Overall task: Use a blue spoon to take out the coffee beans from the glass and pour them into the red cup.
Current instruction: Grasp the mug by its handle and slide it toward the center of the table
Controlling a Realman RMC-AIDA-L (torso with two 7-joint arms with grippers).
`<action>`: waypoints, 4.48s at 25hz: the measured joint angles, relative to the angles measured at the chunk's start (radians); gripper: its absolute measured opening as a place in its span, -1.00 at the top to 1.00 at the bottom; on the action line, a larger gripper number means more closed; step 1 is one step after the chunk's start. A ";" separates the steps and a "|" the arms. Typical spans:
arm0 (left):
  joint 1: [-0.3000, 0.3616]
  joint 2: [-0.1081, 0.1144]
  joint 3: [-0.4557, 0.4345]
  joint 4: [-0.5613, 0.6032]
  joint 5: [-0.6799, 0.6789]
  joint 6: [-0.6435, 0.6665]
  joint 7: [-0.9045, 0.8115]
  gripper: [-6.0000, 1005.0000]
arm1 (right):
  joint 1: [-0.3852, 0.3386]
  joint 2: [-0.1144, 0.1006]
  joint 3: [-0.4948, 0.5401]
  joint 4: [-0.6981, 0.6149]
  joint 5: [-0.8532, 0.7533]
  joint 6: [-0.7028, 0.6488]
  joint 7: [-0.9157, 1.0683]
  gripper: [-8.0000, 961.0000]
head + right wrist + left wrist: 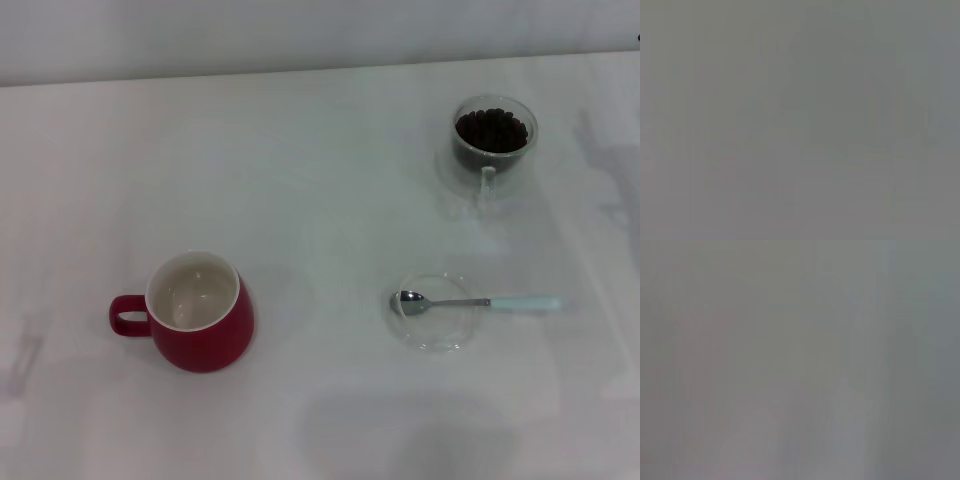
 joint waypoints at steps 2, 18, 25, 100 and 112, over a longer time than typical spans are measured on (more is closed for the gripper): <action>0.000 0.000 0.000 0.000 0.021 0.000 0.020 -0.74 | -0.002 0.000 0.000 0.000 -0.001 0.000 0.000 -0.82; 0.002 0.002 0.031 -0.011 0.081 -0.009 0.025 -0.74 | -0.004 0.000 0.000 0.005 -0.005 -0.011 0.000 -0.82; -0.001 0.004 0.052 -0.048 0.107 -0.030 0.030 -0.74 | -0.004 0.001 -0.001 0.009 -0.006 -0.011 0.000 -0.82; -0.161 -0.003 0.051 -0.026 0.313 -0.324 0.092 0.56 | 0.024 0.003 -0.009 0.011 -0.006 -0.012 0.040 -0.82; -0.164 -0.003 0.053 -0.011 0.311 -0.324 0.116 0.75 | 0.024 0.003 -0.011 0.008 -0.006 -0.013 0.040 -0.82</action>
